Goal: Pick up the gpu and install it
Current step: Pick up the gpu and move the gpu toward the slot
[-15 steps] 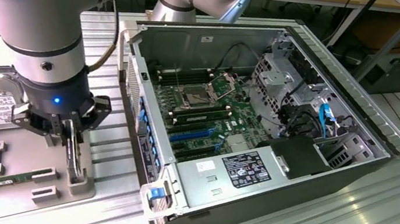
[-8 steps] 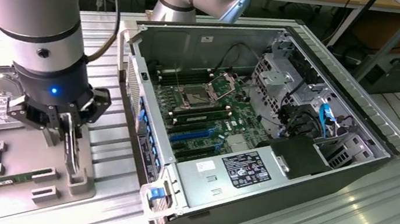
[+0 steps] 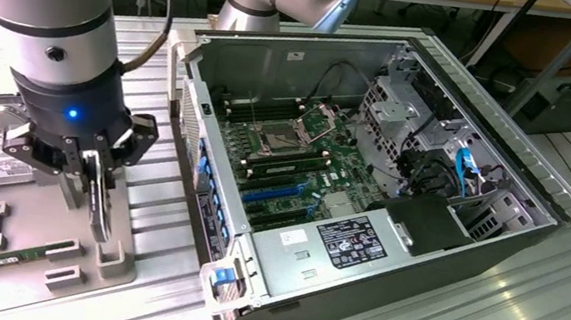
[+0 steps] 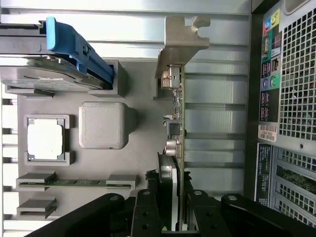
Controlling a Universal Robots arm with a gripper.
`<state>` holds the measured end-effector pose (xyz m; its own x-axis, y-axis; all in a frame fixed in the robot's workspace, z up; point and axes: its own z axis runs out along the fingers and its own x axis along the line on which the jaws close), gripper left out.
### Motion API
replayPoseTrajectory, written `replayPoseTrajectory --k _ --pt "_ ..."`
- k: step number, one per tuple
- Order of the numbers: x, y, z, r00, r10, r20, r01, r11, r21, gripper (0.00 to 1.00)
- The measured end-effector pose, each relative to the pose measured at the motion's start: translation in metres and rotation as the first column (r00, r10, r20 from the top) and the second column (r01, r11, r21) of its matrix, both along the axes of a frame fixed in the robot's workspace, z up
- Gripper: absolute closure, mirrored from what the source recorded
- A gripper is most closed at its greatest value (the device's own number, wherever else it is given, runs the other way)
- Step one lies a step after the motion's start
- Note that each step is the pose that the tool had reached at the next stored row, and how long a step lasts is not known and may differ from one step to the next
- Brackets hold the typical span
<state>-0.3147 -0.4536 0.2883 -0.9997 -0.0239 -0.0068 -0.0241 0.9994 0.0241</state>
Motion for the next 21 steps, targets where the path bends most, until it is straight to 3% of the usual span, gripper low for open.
replayPoseTrajectory --k 13,21 --pt "0.0 0.0 0.0331 1.0 0.0 0.0001 0.0 1.0 0.0001 0.72" --pt "0.0 0.0 0.0598 1.0 0.0 0.0 0.0 1.0 0.0 0.72"
